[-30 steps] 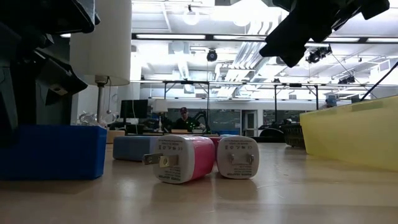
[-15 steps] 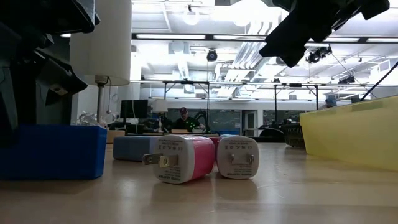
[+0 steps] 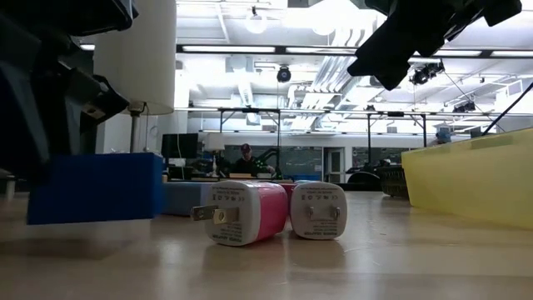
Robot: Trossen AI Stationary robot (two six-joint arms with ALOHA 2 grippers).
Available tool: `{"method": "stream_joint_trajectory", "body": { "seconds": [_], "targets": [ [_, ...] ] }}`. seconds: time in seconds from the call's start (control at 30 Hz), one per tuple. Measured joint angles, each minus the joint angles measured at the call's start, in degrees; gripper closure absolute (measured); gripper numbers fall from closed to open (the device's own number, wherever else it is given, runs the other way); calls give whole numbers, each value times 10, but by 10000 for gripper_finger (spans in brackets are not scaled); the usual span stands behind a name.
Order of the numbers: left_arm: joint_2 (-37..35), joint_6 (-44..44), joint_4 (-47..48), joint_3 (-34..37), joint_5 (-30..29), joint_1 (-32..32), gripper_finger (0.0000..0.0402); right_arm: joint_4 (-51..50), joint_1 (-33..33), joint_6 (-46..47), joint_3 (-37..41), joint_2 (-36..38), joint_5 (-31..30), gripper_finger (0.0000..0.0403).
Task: Pick & Place Office items
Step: Put bottom right blue digital clock into the black bin
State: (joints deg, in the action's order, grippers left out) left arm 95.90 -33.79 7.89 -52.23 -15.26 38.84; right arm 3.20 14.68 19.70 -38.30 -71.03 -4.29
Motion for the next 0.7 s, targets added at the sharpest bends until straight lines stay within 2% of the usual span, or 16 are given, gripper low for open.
{"method": "stream_joint_trajectory", "body": {
  "seconds": [0.23, 0.43, 0.7],
  "targets": [
    [-39, 50, -3, 0, -32, -14, 340, 0, 0, 0, 0, 0, 0, 285],
    [-75, 127, -13, 0, -75, -34, 340, 0, 0, 0, 0, 0, 0, 285],
    [-84, 225, -77, 0, -92, -81, 340, 0, 0, 0, 0, 0, 0, 285]
  ]
}}
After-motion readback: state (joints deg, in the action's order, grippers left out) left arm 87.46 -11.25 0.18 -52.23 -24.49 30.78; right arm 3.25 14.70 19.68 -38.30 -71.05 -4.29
